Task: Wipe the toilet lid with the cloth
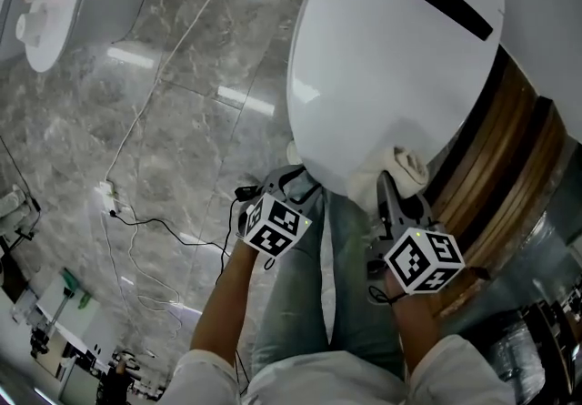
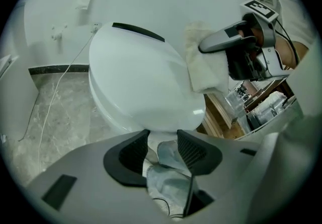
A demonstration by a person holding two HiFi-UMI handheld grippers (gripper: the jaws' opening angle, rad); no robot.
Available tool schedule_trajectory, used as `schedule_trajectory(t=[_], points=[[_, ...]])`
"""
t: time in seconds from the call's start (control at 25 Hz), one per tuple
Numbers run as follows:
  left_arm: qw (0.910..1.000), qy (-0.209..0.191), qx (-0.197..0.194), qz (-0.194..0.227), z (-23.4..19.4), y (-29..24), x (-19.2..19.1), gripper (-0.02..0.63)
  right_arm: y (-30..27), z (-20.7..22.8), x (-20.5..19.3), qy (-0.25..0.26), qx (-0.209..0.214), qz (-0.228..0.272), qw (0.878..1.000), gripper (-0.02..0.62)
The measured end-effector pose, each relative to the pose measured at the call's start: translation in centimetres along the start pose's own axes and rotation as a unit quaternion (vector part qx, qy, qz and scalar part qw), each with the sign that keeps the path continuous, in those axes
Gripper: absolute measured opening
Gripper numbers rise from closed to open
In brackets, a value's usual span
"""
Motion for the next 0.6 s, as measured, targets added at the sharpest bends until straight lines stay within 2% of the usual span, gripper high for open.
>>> schedule_trajectory(t=[0.2, 0.36, 0.48, 0.6], points=[[0.9996, -0.008, -0.002, -0.028, -0.7, -0.9, -0.5, 0.207, -0.6, 0.4, 1.1, -0.009, 0.003, 0.009, 1.000, 0.087], [0.9994, -0.003, -0.018, -0.030, -0.9, -1.1, -0.8, 0.207, -1.2, 0.7, 1.8, -0.012, 0.010, 0.011, 1.000, 0.087], [0.9988, 0.013, -0.014, -0.046, -1.3, -0.7, -1.1, 0.207, -1.9, 0.9, 2.5, -0.009, 0.012, 0.010, 1.000, 0.087], [0.9961, 0.054, 0.020, -0.067, -2.7, 2.0, 0.0, 0.207, -2.8, 0.4, 4.3, -0.011, 0.015, 0.016, 1.000, 0.087]])
Point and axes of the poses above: the fingertips, and each gripper's own axes: y backward along the fingers, z to its right, x out of its top, the point moved 3 cm from there along y, backward along the fingers, and after that the axes turned 5 degrees about z, right-handed, at the moved point
